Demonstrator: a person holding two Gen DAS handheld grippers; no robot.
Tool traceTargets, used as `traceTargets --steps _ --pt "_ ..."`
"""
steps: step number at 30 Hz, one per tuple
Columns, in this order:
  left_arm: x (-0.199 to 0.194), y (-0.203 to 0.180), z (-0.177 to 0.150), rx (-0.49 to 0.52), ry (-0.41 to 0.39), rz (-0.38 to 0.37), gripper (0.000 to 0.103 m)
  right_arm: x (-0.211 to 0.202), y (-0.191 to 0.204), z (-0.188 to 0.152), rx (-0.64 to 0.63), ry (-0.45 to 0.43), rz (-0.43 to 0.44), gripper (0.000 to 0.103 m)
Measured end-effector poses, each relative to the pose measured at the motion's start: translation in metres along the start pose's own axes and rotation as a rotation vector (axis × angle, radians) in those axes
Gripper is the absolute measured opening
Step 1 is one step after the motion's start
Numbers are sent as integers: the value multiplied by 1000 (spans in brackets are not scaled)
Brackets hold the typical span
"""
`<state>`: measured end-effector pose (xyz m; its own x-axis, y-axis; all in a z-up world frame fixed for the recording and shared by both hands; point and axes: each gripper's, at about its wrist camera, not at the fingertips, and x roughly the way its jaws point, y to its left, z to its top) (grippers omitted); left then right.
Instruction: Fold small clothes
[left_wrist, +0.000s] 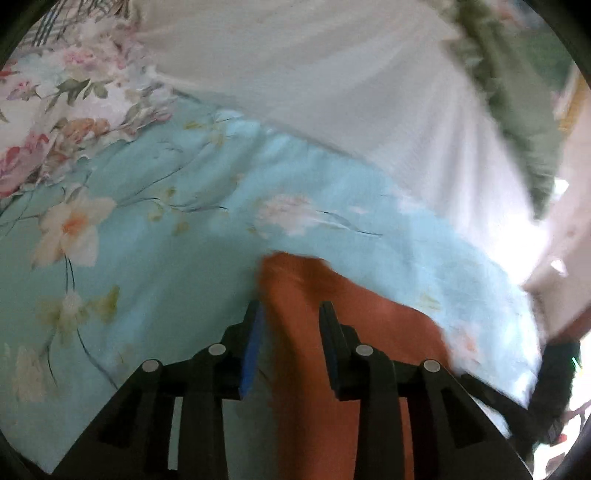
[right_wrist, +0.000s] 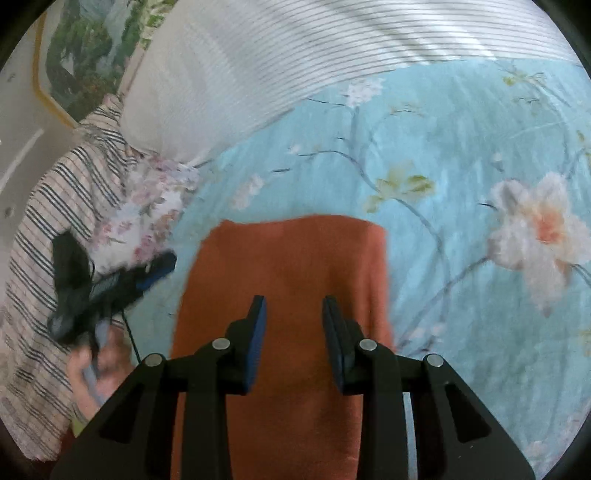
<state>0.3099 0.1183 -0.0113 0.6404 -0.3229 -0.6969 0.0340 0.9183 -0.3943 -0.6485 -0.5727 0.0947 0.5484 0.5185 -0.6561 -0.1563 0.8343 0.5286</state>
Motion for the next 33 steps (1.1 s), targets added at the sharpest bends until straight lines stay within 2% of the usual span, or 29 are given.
traceTargets --steps 1,2,4,5,6,7,8,9,10,12,13,15,20,22,23,24,26,29,30,33 --pt "-10 -9 -14 35 15 -71 31 5 3 1 -2 8 10 32" --pt "-13 -15 -22 55 28 -111 31 11 5 2 -10 13 5 33" --pt "-14 -28 -48 112 81 -169 31 22 1 3 -15 8 -82 32" --pt "-9 -31 -57 135 100 -155 31 28 -10 4 3 2 -139 32" --pt "-3 -31 -62 152 114 -126 31 31 -18 4 23 -6 -139 27" --pt "9 -30 -66 160 140 -75 23 32 -25 5 34 -14 -147 21" --pt "21 -26 -68 149 166 -51 17 33 -31 6 39 -25 -178 5" --pt "30 -21 -68 135 181 -41 6 32 -36 6 46 -37 -194 0" --pt "37 -16 -66 118 178 -43 2 31 -40 7 63 -38 -179 0" --pt "39 -15 -64 99 188 -51 2 26 -40 8 74 -33 -166 0" --pt "35 -16 -63 96 189 -45 2 22 -37 7 69 -29 -156 4" --pt "20 -19 -67 111 177 -47 2 9 -26 1 53 -12 -141 5" --pt "-29 -23 -105 138 167 -148 3 -27 18 -41 -63 39 -36 8" --pt "-47 -28 -128 161 179 -186 3 -40 26 -68 -99 63 -28 25" --pt "-54 -30 -142 185 191 -176 3 -46 27 -83 -107 69 -37 44" --pt "-58 -31 -153 204 201 -151 3 -51 25 -97 -111 69 -59 52" --pt "-58 -31 -177 237 227 -90 3 -54 14 -121 -106 83 -119 52" --pt "-59 -15 -200 208 242 -77 3 -53 -6 -139 -98 88 -155 46" --pt "-61 -14 -203 203 226 -79 3 -55 -9 -140 -99 69 -153 43" --pt "-62 -22 -208 245 213 -28 3 -55 -9 -136 -86 69 -164 43"
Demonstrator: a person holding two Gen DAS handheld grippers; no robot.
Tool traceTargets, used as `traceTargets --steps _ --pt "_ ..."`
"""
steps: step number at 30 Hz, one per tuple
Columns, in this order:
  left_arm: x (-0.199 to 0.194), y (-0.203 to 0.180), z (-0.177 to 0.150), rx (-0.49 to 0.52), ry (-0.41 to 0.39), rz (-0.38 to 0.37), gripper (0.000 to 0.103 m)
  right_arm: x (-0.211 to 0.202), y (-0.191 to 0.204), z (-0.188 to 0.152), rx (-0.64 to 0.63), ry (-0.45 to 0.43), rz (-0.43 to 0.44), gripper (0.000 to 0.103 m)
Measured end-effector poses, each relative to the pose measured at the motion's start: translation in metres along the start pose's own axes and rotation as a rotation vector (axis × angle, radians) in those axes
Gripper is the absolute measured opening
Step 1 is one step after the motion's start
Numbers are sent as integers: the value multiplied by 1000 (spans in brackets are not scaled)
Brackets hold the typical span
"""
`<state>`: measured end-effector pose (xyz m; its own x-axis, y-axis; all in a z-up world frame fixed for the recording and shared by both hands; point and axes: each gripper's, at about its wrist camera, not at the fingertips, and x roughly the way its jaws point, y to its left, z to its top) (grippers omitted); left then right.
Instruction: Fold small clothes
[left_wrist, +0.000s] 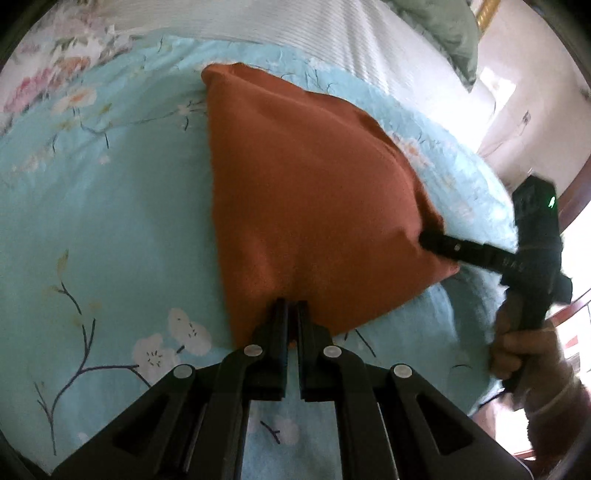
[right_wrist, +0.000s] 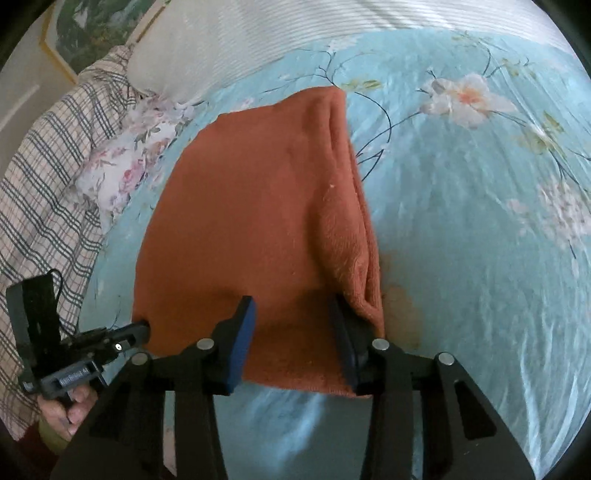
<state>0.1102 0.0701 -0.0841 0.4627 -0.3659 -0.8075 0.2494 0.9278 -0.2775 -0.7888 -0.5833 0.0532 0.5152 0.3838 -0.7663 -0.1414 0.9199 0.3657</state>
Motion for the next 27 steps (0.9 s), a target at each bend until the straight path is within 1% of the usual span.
traceTargets --steps 2,3,7,9,12,15,17,19,24,26,27 --pt "-1 -9 -4 38 -7 48 3 0 0 -1 -8 1 -7 43" --pt "-1 -11 -5 44 -9 59 3 -2 -1 -3 -6 -3 -8 43" --pt "-9 -6 -7 -11 5 39 3 -13 3 -7 -1 -16 -30 43" --pt "-15 -2 -8 -22 0 37 3 -16 3 -9 -8 -18 -51 43" --pt "-11 2 -14 -16 14 42 3 -17 -3 -9 19 -16 -32 43" --pt "-19 1 -17 -33 8 42 3 -30 3 -9 25 -36 -35 45" --pt "-27 -1 -19 -31 -3 57 7 -41 7 -10 15 -51 -34 45" --pt "-34 -1 -23 -37 -13 68 22 -51 9 -12 12 -62 -33 46" --pt "-51 -2 -34 -43 -31 88 26 -72 14 -28 17 -81 -38 54" --pt "-55 -4 -39 -48 -29 96 32 -78 17 -36 6 -82 -51 55" --pt "-57 -5 -42 -48 -31 103 38 -80 18 -38 1 -80 -56 56"
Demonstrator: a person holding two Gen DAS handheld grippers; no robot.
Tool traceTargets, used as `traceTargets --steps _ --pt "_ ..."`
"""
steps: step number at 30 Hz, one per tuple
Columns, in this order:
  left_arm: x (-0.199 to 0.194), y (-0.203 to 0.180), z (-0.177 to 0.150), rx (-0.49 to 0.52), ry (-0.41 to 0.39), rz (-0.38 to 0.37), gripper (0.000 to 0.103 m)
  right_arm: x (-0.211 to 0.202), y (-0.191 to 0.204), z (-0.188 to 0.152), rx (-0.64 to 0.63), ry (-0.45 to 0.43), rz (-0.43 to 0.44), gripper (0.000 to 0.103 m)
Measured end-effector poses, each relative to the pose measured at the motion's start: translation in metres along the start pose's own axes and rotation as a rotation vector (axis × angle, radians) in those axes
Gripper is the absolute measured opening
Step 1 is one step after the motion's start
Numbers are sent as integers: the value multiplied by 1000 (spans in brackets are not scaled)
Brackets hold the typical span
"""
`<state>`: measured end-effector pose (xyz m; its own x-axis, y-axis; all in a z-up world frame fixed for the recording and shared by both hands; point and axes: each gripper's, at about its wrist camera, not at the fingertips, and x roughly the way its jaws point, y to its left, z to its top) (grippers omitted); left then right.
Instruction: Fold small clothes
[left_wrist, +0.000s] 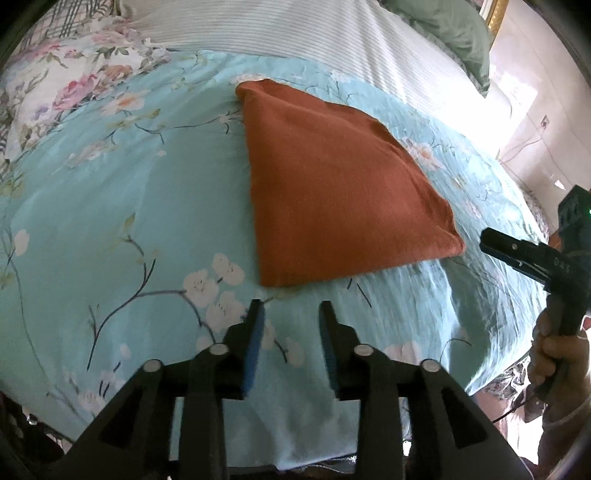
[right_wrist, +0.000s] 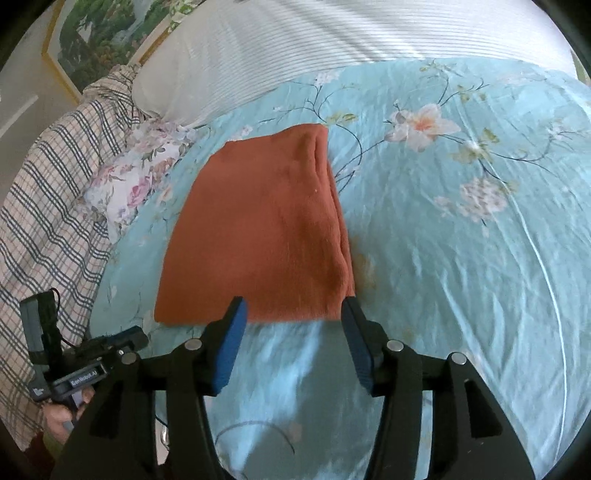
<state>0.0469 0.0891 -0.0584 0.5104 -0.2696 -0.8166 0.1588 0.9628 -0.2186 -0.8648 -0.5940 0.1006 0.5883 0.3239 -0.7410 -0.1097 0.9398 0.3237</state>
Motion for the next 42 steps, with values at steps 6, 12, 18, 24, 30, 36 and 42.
traceTargets --steps 6,12,18,24,30,36,42 --pt "-16 -4 -17 5 -19 40 74 -10 11 -28 -62 20 -58 77" --pt "-18 -8 -31 16 -6 67 81 -9 17 -51 -115 66 -98 81" --pt "-22 -13 -38 44 -5 123 81 -15 27 -57 -163 78 -113 85" --pt "-29 -15 -34 63 -38 177 81 -18 27 -44 -156 50 -83 86" --pt "-22 -10 -12 46 -49 165 82 -1 15 7 -121 -21 -36 86" --pt "2 -2 33 31 -59 172 82 44 -10 76 -13 -41 28 72" --pt "37 8 80 0 -52 185 82 109 -35 126 95 21 61 61"
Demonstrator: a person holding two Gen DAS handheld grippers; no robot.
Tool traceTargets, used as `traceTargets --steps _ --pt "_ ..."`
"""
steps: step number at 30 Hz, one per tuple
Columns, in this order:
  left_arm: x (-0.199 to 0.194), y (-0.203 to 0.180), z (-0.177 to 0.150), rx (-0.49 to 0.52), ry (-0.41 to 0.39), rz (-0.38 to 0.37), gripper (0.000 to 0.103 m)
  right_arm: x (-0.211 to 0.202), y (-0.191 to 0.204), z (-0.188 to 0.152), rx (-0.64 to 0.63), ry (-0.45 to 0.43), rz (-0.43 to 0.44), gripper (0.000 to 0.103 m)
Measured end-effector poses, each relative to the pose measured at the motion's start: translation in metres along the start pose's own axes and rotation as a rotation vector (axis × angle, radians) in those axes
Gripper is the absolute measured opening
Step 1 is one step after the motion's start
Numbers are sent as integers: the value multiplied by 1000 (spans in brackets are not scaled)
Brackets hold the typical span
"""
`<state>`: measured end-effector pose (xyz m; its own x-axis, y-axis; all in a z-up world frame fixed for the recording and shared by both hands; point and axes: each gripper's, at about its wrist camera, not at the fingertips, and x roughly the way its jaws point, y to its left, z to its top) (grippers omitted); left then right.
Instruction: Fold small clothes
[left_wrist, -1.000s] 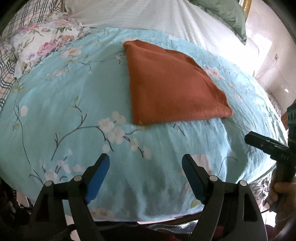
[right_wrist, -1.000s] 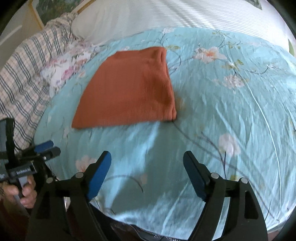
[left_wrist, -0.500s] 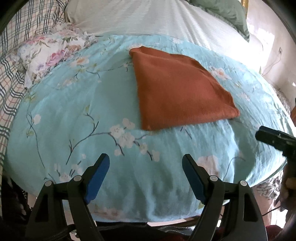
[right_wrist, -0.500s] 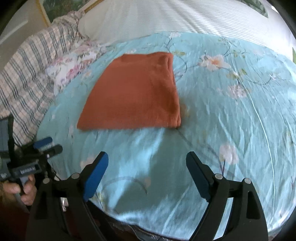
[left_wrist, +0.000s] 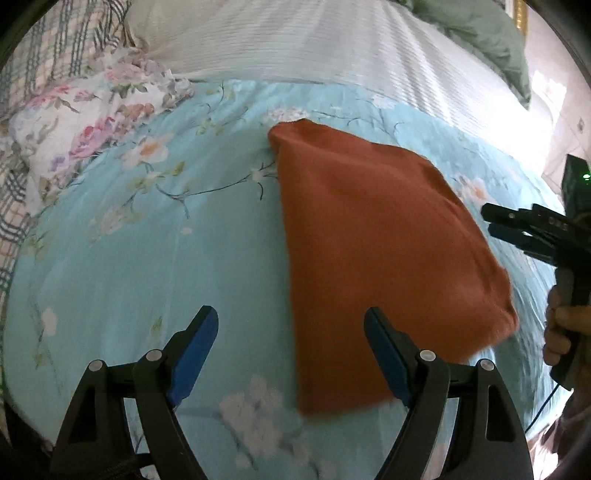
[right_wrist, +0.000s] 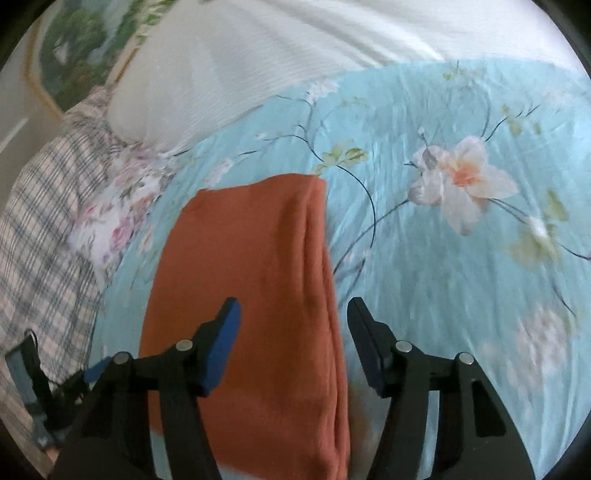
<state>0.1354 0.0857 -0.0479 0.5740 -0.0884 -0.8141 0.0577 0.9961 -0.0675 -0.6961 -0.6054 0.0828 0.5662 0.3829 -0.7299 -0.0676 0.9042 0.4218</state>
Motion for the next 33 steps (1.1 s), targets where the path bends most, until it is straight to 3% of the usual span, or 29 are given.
traceTargets --steps 1,2,3,4,6,8,9,10,13,17,19,20,22,23,25,28,33 --pt "5 1 4 -10 3 0 82 9 -3 4 10 16 2 61" --pt "11 2 9 -22 7 -5 82 19 -6 7 21 36 10 55" --pt "17 4 13 -32 13 -10 82 29 -7 9 25 70 31 26" --pt "22 5 16 -41 19 -9 82 31 -6 10 24 79 33 21" --pt "28 7 22 -56 25 -12 82 16 4 12 -23 18 4 13" --pt "27 5 25 -51 11 18 82 6 7 13 -46 -27 -42 11" --pt "30 4 25 -42 14 38 82 9 5 14 -58 -24 -82 0" --pt "35 3 26 -33 28 48 82 16 0 15 -64 -4 -117 0" --pt "46 0 26 -22 44 57 83 35 -20 11 15 74 -89 0" --pt "42 2 26 -28 41 53 82 18 -21 4 46 36 -77 1" --pt "39 3 25 -31 44 51 82 2 -13 2 31 11 -84 4" --pt "36 3 25 -34 44 49 82 -4 -10 1 22 4 -87 11" --pt "29 3 23 -36 39 51 82 -17 -1 -2 0 -15 -76 48" --pt "26 3 22 -35 37 53 82 -26 5 -5 -16 -37 -68 73" --pt "18 2 18 -29 28 52 82 -41 19 -13 -70 -72 -62 75" --pt "4 0 7 -20 20 52 83 -52 31 -27 -112 -52 -64 76" --pt "-11 0 -22 6 37 62 84 -65 50 -71 -240 -12 -123 86"
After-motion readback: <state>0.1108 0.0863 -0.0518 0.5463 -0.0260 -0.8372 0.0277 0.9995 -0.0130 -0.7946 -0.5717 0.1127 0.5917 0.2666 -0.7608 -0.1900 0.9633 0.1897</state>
